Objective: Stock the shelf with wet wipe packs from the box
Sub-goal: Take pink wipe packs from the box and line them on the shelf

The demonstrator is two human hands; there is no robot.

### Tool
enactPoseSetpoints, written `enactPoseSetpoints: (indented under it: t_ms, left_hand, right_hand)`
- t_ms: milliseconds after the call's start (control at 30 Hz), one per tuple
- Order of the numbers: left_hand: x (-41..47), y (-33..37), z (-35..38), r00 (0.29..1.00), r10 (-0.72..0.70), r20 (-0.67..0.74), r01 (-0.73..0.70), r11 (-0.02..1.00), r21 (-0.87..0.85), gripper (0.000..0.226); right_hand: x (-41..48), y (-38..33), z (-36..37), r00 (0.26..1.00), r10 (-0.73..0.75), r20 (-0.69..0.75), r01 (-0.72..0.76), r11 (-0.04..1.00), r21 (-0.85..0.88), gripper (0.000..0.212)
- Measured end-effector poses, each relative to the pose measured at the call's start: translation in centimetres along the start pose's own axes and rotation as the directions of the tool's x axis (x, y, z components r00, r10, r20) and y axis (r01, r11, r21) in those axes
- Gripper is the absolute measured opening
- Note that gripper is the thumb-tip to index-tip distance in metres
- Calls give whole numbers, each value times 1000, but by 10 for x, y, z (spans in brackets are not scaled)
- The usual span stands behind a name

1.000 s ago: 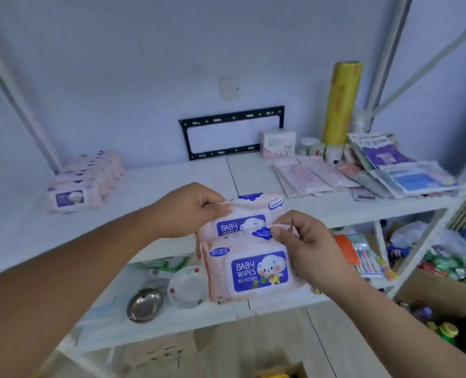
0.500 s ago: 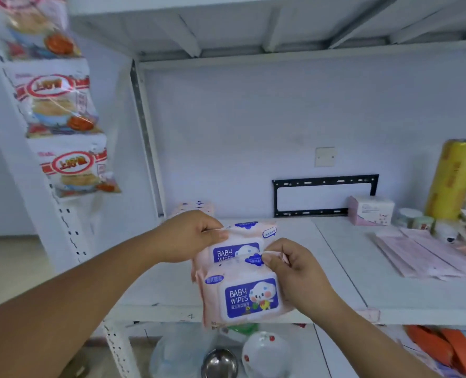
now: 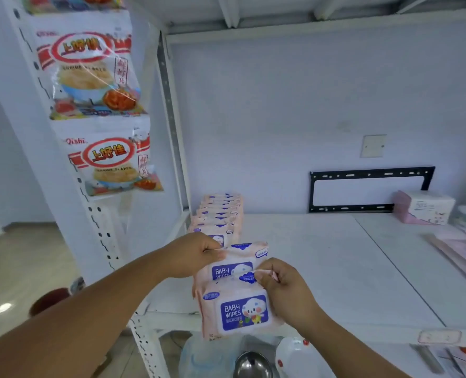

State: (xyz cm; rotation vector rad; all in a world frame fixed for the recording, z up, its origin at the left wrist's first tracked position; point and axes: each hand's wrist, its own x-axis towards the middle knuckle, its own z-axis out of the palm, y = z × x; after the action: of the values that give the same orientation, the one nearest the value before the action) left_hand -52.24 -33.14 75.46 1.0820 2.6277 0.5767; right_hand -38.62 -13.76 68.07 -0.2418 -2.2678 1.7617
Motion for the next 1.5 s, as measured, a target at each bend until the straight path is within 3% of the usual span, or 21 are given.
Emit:
enactPoseSetpoints:
  t_ms: [367,567,900,1033,1500]
  left_hand:
    - [81,-75,-7,983,-181,43,181,983,17,33]
    - [112,-98,-12,976,-212,54,207,975,80,33]
    - [150,-136,-15,966,-238,105,234,971,50,22]
    - [165,-151,-10,959,-249,133,246,969,37,33]
    - [192,-169,3,962,-272,-6,272,962,7,30]
  right_hand:
    - [118,55,38,994,60,93,-68,994,84,16]
    - [157,66,51,984,113,136,-131,983,132,16]
    - [192,86,82,967,241,85,-252,954,165,16]
    - [197,92,93,949,312,45,-315,929,193,15]
    - [218,101,113,947,316,-66,-301,939,169,11]
